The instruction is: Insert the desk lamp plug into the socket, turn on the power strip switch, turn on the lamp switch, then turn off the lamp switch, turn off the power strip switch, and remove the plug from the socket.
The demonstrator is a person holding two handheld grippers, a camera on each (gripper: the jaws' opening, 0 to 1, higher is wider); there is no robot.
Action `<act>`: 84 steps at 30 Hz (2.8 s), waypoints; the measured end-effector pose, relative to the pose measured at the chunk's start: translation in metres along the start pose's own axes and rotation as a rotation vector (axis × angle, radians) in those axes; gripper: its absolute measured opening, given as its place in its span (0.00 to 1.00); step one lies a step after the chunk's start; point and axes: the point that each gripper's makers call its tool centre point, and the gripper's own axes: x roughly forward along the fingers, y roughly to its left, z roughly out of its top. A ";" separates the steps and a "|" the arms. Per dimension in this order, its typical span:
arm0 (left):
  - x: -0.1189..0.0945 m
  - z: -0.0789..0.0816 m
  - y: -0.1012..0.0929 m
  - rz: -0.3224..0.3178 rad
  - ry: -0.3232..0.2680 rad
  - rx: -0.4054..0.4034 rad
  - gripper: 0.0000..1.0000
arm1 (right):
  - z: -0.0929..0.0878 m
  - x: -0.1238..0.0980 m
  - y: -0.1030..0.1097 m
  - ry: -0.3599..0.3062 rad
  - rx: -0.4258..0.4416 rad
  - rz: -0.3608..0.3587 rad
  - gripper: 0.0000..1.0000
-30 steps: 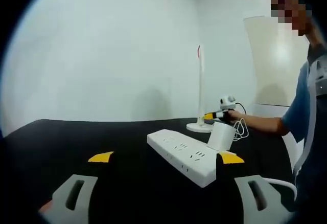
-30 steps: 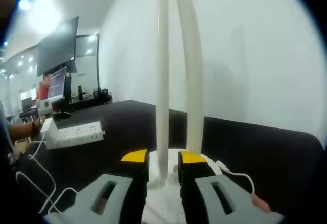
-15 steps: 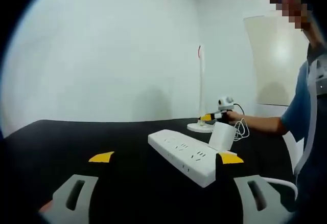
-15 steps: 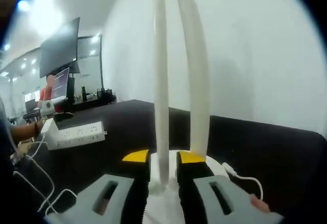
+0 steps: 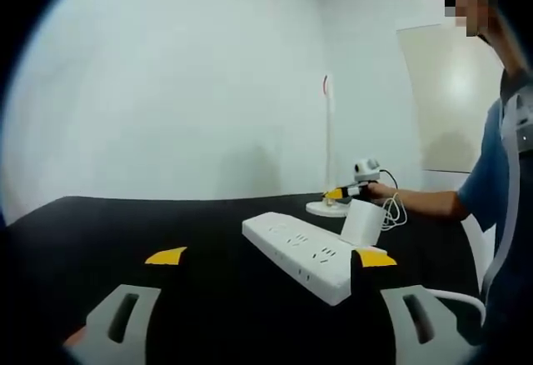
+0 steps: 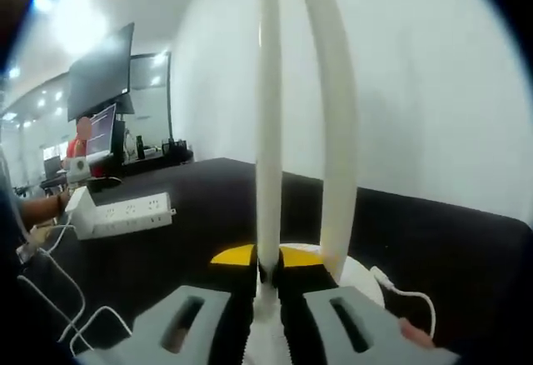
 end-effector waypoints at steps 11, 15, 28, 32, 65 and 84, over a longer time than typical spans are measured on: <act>-0.001 0.003 0.000 0.002 -0.008 0.001 0.74 | 0.000 0.000 0.012 0.004 0.022 0.007 0.11; -0.001 0.004 0.000 0.003 -0.012 0.001 0.73 | 0.001 0.000 0.017 0.007 0.035 0.020 0.11; -0.003 0.005 -0.014 0.007 -0.015 -0.001 0.71 | 0.004 -0.006 0.050 0.001 0.083 0.073 0.11; -0.002 0.005 -0.007 0.007 -0.014 -0.001 0.70 | 0.005 -0.007 0.058 -0.002 0.093 0.090 0.11; 0.001 0.002 -0.005 -0.002 -0.002 0.008 0.67 | 0.027 -0.019 0.132 -0.008 0.123 0.165 0.13; 0.000 0.003 0.005 0.009 -0.011 0.008 0.67 | 0.044 -0.026 0.156 -0.032 0.153 0.224 0.14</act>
